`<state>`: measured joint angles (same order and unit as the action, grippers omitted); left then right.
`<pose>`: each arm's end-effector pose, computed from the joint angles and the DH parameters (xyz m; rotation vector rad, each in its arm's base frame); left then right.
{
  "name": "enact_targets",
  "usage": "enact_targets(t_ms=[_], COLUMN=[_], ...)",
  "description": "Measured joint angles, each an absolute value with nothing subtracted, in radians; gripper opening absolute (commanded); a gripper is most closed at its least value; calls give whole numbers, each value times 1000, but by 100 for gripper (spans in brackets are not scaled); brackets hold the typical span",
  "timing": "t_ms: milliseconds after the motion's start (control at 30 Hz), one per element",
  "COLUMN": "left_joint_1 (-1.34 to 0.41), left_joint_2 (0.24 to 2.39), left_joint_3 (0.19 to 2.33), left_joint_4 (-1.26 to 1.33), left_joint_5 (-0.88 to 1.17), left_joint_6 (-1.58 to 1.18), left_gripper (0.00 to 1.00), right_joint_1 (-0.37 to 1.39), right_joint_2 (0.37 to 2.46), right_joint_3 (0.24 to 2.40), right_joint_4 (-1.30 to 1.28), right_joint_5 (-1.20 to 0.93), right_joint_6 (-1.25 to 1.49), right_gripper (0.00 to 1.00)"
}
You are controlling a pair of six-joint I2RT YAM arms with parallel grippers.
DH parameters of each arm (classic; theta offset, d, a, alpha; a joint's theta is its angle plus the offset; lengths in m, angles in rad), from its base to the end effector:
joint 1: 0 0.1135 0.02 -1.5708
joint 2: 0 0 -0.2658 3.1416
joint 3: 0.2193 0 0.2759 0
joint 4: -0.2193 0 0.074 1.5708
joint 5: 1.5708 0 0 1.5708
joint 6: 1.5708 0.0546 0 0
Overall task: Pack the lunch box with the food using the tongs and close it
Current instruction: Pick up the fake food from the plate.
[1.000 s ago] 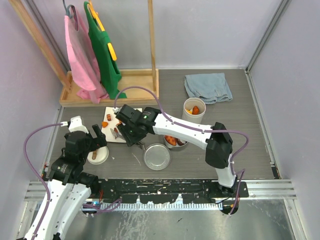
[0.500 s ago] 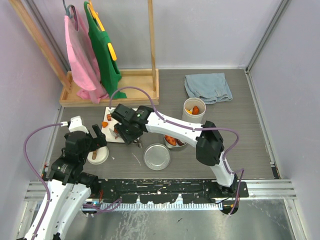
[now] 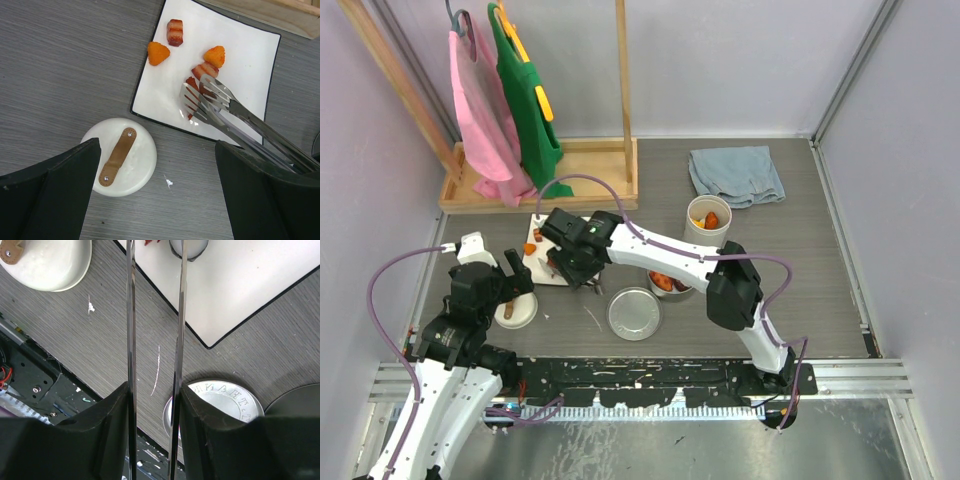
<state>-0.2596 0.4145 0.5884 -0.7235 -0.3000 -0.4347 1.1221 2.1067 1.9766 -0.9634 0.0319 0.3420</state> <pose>0.1386 -0.0201 0.2604 -0.3585 2.0639 -0.1011 0.2140 0.4404 0.2524 -1.0305 2.5347 0.4125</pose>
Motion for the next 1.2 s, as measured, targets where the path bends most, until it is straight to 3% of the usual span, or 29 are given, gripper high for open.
enact_targets(t_ms=[1200], left_joint_1=[-260], left_joint_2=[414], left_joint_3=[588], left_joint_4=[-723], left_joint_5=[-300], left_joint_6=[-435], left_gripper=[98], right_joint_1=[1149], right_joint_2=[2187], right_joint_3=[2088], right_joint_4=[-1027], right_joint_5=[68], right_joint_6=[319], right_gripper=[45])
